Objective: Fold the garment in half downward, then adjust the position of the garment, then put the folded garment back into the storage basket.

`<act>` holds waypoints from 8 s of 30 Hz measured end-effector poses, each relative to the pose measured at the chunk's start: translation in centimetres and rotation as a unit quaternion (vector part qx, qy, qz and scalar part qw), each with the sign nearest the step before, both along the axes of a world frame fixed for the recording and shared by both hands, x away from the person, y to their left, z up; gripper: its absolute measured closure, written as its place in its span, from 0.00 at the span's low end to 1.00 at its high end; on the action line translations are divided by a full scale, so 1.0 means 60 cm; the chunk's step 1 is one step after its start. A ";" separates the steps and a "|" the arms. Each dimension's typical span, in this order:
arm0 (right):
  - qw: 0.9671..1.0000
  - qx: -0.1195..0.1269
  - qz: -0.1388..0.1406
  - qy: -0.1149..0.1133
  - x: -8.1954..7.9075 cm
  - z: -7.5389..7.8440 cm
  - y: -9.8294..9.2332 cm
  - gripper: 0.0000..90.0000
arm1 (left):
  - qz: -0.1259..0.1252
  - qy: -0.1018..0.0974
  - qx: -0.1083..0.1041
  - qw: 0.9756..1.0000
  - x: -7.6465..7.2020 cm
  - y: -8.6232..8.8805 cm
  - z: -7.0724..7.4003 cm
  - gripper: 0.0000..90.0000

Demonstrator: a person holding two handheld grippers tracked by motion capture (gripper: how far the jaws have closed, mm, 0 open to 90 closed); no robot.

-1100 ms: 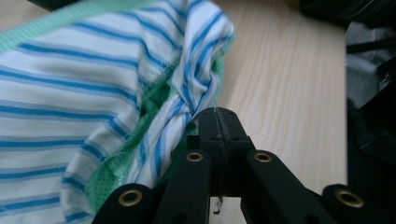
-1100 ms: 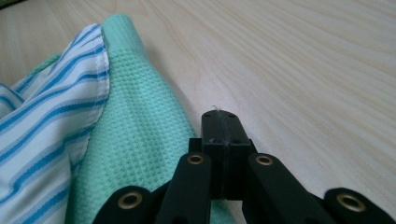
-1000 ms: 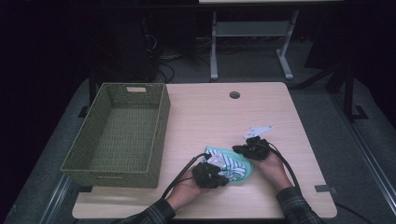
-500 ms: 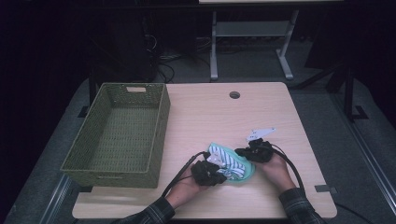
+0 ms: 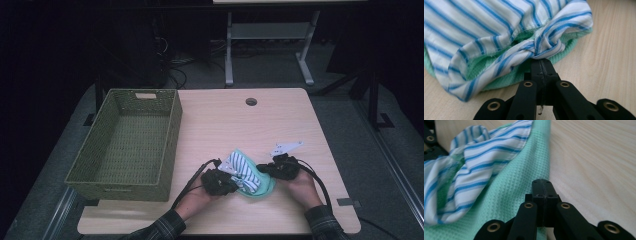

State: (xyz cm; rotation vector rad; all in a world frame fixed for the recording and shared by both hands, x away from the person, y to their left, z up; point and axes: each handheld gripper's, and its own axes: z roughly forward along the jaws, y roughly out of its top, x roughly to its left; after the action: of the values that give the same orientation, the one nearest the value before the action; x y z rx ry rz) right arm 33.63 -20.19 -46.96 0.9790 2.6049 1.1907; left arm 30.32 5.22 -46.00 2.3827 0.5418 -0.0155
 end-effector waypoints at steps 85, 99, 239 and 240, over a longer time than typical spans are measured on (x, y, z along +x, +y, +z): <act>0.987 -0.043 -0.147 -0.043 -0.089 -0.021 -0.104 0.13 | -0.137 -0.030 0.073 0.987 0.063 -0.052 0.031 0.16; 0.987 -0.042 -0.148 -0.043 -0.089 -0.021 -0.104 0.14 | -0.155 -0.004 0.091 0.984 0.074 -0.065 0.011 0.16; 0.987 -0.045 -0.148 -0.045 -0.089 -0.021 -0.104 0.14 | 0.121 -0.067 0.022 0.990 0.103 0.317 0.354 0.74; 0.987 -0.045 -0.148 -0.045 -0.089 -0.021 -0.104 0.14 | 0.124 -0.066 0.020 0.990 0.102 0.321 0.353 0.74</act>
State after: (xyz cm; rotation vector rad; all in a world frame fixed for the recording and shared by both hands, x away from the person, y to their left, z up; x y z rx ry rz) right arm 28.27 -26.41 -48.23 1.2099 2.3198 1.0099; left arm 36.46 24.46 -24.80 2.3184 0.7764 0.2633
